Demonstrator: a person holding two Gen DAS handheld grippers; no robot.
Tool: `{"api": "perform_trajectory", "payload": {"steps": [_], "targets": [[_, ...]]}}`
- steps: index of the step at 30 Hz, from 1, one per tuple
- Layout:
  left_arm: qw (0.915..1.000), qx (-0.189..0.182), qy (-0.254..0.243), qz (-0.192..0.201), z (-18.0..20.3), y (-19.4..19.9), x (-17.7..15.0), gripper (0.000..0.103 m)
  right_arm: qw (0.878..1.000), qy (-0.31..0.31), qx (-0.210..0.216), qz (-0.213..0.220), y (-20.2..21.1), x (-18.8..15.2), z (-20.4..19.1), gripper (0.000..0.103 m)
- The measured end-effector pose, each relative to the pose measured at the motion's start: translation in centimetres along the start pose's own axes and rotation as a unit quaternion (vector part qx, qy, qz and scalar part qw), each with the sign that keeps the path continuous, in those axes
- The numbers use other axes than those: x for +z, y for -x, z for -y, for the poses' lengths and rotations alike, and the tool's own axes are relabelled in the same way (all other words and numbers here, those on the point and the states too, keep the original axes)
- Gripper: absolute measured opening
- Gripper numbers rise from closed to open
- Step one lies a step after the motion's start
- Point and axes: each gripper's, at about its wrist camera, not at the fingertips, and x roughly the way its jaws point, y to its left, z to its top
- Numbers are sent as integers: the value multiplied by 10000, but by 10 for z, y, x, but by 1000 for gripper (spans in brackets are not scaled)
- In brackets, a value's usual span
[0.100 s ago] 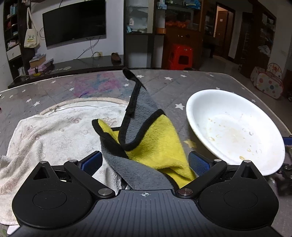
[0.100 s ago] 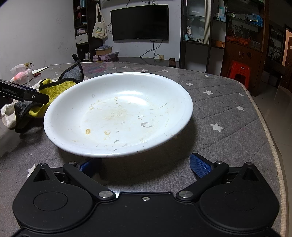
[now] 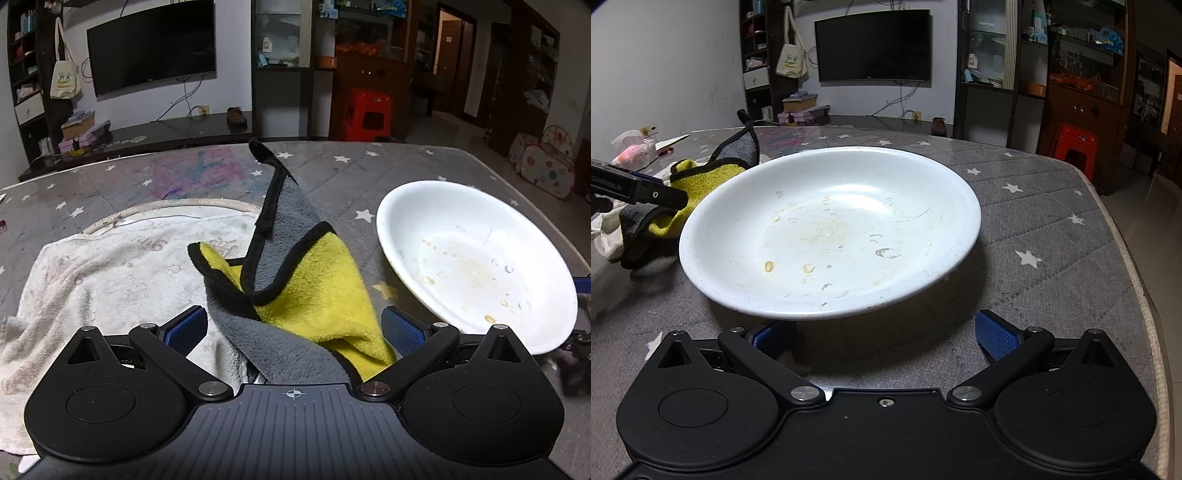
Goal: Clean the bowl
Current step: 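Move the left tool toward the yellow-and-grey cloth beside the white bowl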
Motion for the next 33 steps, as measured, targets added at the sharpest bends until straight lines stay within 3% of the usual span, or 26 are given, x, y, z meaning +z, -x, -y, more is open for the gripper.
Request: {"api": "perform_trajectory", "payload": {"steps": [3,11,24,33], "targets": [[10000,-7,67,-41,-1,4,1,102,9999,-114,-16,31,4,-1,6,103],[10000,61,20,31,10,26,0,102,9969,-251,-743,-2,25,1,-23,103],[9999,41,140,-8,22,68,-14,102,9827,-1112,-1480,-80,62,-10,-51,103],[9998,152,72,133,38,109,-36,102,9807,-1189,-1555,10,84,-23,-82,103]]}}
